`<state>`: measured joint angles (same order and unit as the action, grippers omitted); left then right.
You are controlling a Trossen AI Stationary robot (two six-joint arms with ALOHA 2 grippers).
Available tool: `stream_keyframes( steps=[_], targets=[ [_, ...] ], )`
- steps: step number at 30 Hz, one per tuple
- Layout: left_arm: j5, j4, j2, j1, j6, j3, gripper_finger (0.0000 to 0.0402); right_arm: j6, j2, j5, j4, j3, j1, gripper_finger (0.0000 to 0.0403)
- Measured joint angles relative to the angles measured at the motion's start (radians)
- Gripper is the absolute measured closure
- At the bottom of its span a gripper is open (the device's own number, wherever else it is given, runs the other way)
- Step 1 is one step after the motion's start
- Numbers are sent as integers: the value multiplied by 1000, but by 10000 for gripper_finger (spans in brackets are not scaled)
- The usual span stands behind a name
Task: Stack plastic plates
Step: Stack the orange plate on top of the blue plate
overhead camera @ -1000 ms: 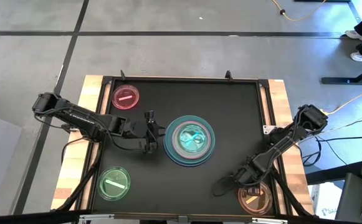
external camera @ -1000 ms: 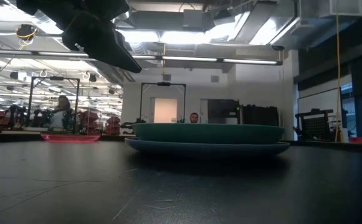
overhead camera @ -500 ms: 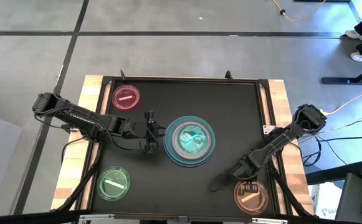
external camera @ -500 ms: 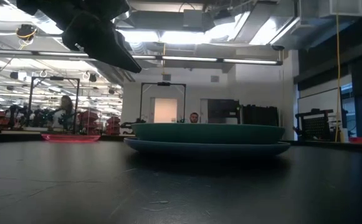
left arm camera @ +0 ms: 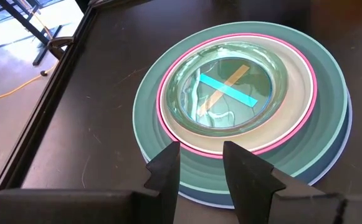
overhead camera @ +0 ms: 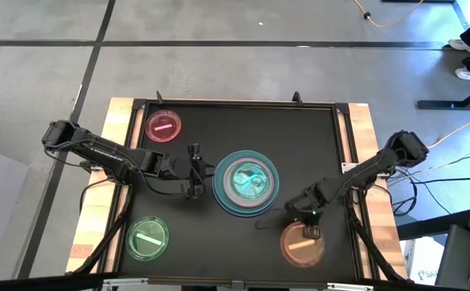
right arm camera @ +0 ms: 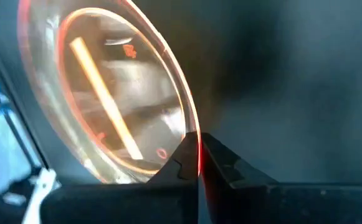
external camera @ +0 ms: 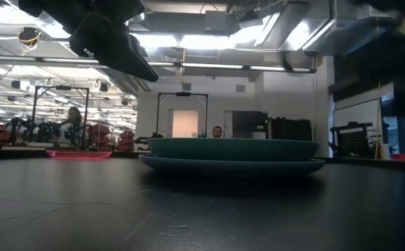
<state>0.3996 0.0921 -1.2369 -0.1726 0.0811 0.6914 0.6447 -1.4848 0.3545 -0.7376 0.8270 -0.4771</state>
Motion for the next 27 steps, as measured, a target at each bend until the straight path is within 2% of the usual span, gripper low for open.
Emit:
stream_keyframes(
  steps=[7,11,13,19,22,27],
  targets=[
    [0,0,0,0,0,0,285,-55,66,-180,-4,115,130,402],
    [-9,0,0,0,-1,0,285,-94,70,-196,-3,181,232,402],
    [-23,0,0,0,-1,0,285,-122,70,-236,-1,209,277,402],
    [-26,0,0,0,0,0,285,-157,67,-389,68,228,415,400],
    [-26,0,0,0,0,0,285,-177,46,-404,92,227,485,400],
    [-27,0,0,0,0,0,285,-205,-11,-370,110,226,550,400]
  ],
)
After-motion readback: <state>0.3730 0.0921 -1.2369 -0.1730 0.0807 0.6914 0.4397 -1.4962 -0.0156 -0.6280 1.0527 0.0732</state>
